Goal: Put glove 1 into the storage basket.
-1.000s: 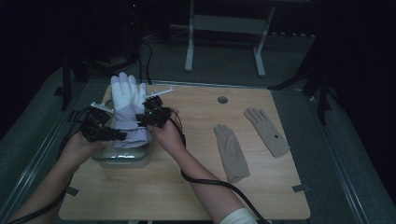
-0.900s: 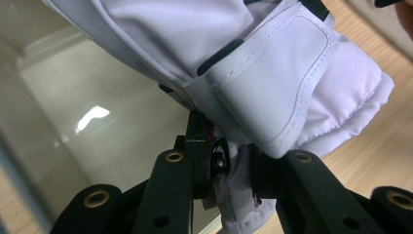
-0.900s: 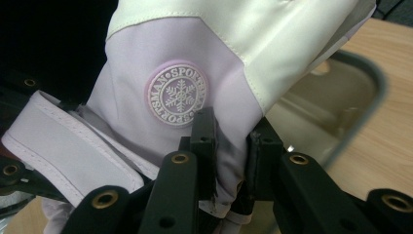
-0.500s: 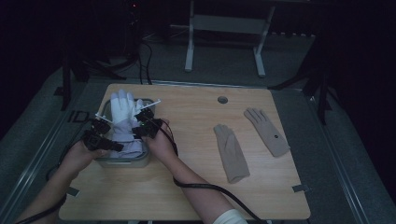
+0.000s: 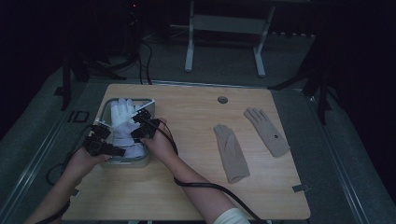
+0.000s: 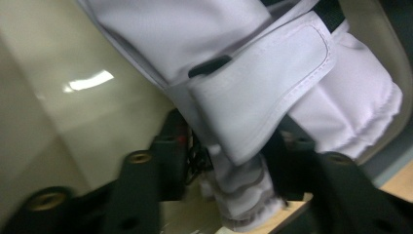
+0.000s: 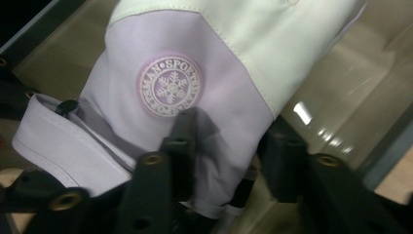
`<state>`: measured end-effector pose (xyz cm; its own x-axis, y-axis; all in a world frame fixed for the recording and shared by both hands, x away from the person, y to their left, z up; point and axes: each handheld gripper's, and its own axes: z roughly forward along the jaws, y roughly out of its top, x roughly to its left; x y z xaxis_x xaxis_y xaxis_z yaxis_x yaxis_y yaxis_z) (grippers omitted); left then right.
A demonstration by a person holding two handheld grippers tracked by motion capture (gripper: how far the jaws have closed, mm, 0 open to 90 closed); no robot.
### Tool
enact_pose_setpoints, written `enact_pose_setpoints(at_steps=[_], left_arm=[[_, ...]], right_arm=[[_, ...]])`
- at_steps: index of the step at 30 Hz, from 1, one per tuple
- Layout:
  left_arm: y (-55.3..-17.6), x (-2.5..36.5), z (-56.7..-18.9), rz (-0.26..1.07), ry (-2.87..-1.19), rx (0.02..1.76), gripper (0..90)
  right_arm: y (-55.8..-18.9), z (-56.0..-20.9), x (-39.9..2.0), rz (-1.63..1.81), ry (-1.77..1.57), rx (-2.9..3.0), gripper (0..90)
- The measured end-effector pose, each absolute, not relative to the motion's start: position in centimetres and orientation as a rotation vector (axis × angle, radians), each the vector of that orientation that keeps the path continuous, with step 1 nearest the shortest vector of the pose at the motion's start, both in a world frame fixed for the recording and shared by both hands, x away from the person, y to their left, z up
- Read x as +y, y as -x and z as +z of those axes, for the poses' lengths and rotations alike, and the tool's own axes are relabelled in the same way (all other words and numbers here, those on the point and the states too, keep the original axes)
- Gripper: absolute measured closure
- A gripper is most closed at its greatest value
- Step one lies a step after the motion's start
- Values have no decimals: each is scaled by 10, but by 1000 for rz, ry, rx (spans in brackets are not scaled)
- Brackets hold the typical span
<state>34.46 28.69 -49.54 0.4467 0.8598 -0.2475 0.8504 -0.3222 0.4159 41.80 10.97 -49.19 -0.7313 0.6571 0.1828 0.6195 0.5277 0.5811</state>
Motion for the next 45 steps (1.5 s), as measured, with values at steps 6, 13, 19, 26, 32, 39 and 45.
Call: enact_pose_setpoints(at_steps=[6, 13, 19, 26, 32, 39, 45], left_arm=[[-336, 288, -484, 156, -2136, 1438, 380], [-325, 278, -468, 234, -2009, 1346, 184], [-318, 265, -461, 273, -1898, 1294, 149], [-312, 236, -458, 308, -1913, 1265, 2], [-310, 214, -457, 290, -1924, 1189, 2], [-307, 187, -460, 257, -1941, 1100, 2], [-306, 171, -464, 249, -1931, 1050, 2]], right_arm=[[-419, -483, 104, 1079, -1090, 2681, 369], [-416, -463, 92, 1209, -1009, 2682, 215], [-415, -451, 76, 1202, -965, 2663, 182], [-413, -443, 53, 1186, -969, 2638, 184], [-409, -438, 31, 1161, -962, 2620, 184], [-405, -437, -2, 1132, -959, 2600, 154], [-403, -440, -33, 1124, -980, 2574, 146]])
